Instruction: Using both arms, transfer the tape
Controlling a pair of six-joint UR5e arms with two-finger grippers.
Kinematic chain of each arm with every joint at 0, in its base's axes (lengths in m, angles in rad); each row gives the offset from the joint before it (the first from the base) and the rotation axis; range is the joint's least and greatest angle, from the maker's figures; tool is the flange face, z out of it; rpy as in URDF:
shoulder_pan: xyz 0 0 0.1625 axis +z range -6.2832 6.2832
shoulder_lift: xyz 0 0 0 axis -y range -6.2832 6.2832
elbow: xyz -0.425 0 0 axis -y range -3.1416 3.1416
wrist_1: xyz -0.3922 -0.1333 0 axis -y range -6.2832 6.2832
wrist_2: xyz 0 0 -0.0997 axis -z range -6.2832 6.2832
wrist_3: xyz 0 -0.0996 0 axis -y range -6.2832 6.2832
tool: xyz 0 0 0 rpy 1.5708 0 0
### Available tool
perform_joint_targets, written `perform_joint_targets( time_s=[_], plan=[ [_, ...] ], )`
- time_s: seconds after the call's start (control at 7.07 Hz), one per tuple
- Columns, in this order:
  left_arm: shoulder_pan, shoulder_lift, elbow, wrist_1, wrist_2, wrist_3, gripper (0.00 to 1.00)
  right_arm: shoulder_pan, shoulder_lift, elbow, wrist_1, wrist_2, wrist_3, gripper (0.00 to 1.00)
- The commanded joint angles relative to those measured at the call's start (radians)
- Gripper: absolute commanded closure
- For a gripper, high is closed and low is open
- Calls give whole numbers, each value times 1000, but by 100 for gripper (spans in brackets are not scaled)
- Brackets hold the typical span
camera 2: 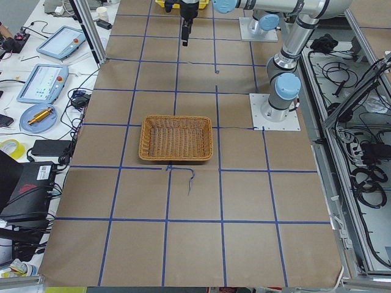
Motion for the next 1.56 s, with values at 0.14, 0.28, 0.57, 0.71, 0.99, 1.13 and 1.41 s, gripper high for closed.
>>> perform_joint_targets(
  time_s=[0.14, 0.28, 0.57, 0.71, 0.99, 1.13, 1.41],
  plan=[
    [0, 0, 0, 0, -1, 0, 0, -150, 36, 13, -30, -19, -303, 0],
    [0, 0, -2, 0, 0, 0, 0, -301, 80, 16, -56, -11, -461, 0],
    [0, 0, -2, 0, 0, 0, 0, -494, 253, 22, -270, -16, -742, 0],
    [0, 0, 0, 0, 0, 0, 0, -537, 312, 38, -347, -19, -798, 0],
    [0, 0, 0, 0, -1, 0, 0, -615, 419, 64, -470, -51, -901, 0],
    [0, 0, 0, 0, 0, 0, 0, -644, 458, 76, -477, -49, -903, 0],
    [0, 0, -2, 0, 0, 0, 0, -677, 543, 79, -573, -91, -900, 0]
  ],
)
